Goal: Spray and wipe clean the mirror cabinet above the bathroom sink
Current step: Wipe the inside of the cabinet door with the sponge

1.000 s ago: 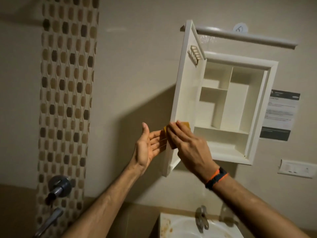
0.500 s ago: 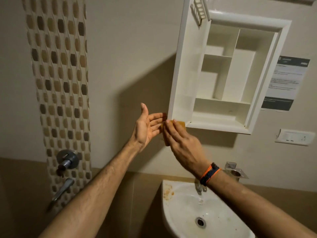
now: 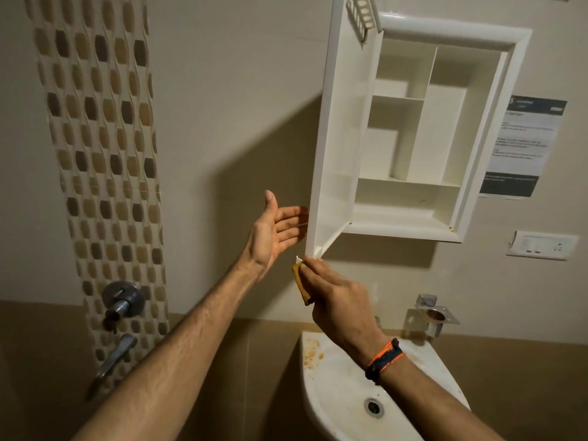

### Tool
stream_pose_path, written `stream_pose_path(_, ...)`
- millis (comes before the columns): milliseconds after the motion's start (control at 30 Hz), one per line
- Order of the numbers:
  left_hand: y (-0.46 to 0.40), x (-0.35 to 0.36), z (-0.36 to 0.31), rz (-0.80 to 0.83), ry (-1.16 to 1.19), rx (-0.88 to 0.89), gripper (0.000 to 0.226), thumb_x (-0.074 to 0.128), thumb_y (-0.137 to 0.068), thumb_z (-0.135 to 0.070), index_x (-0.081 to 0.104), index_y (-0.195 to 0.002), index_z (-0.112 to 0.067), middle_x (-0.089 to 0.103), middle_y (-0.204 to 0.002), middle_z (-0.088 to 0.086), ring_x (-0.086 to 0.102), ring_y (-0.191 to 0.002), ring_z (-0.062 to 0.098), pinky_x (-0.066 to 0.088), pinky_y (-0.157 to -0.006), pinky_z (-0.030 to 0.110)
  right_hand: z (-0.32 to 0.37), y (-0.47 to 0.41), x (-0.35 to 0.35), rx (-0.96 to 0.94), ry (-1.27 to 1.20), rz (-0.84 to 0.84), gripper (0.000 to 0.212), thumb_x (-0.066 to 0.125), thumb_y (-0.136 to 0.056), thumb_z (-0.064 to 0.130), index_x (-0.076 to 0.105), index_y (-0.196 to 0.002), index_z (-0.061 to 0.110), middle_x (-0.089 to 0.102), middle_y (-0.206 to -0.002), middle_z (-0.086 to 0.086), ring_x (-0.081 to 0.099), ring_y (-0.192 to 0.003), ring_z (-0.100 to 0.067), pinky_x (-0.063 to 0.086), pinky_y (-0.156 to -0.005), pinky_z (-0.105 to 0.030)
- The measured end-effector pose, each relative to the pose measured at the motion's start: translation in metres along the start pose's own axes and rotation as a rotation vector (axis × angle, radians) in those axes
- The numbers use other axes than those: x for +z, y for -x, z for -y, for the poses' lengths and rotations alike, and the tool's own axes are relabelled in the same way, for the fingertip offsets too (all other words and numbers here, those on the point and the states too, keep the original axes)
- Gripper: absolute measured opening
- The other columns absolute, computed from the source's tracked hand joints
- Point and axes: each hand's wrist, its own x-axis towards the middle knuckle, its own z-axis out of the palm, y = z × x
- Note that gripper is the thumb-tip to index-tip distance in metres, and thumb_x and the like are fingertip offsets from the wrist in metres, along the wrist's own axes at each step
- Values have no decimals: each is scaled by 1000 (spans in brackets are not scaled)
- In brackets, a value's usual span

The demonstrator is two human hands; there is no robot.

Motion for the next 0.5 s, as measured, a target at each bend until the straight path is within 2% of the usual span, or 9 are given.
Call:
stream_pose_path(67, -1, 3, -3, 1, -19, 40, 73, 29, -84, -73, 64, -115, -16, 65, -125, 12, 63, -116, 23, 45, -107, 42, 2, -7, -7, 209, -244, -182, 61, 60, -66, 0, 68, -123, 19, 67, -125, 0, 65, -110, -11, 54, -92, -25)
stream_pose_path(100, -1, 5, -5, -3, -24, 62, 73, 31, -82, -73, 65, -115, -17, 65, -126, 13, 63, -117, 23, 45, -107, 43, 3, -12, -11, 340, -376, -270, 59, 56, -67, 1, 70, -120, 22, 70, -118, 3, 67, -104, -6, 55, -91, -24)
stream_pose_path(167, -1, 11, -11, -13, -36, 108, 72, 33, -80, -73, 66, -115, -19, 65, -126, 13, 63, -118, 23, 46, -106, 43, 0, -26, -19, 598, -644, -337, 55, 54, -70, 1, 71, -116, 25, 74, -106, 9, 70, -93, -4, 60, -83, -33)
stream_pose_path(233, -2, 15, -17, -14, -57, 142, 70, 33, -80, -73, 67, -114, -22, 66, -126, 11, 63, -118, 23, 48, -104, 43, -4, -41, -27, 758, -855, -328, 51, 55, -70, 1, 74, -111, 24, 75, -99, 7, 72, -89, -11, 61, -75, -44)
stream_pose_path(367, -1, 19, -23, 6, -129, 184, 68, 32, -80, -75, 68, -112, -27, 66, -125, 4, 62, -118, 22, 53, -97, 39, -7, -59, -42, 821, -950, -275, 45, 59, -70, 3, 75, -106, 25, 75, -101, 10, 70, -97, -11, 60, -79, -47)
stream_pose_path(500, 1, 22, -25, 5, -127, 165, 70, 32, -81, -75, 69, -113, -25, 68, -122, 1, 62, -118, 24, 54, -94, 41, -6, -66, -48, 822, -944, -247, 46, 59, -76, -4, 74, -108, 25, 73, -107, 8, 69, -99, -13, 61, -69, -50)
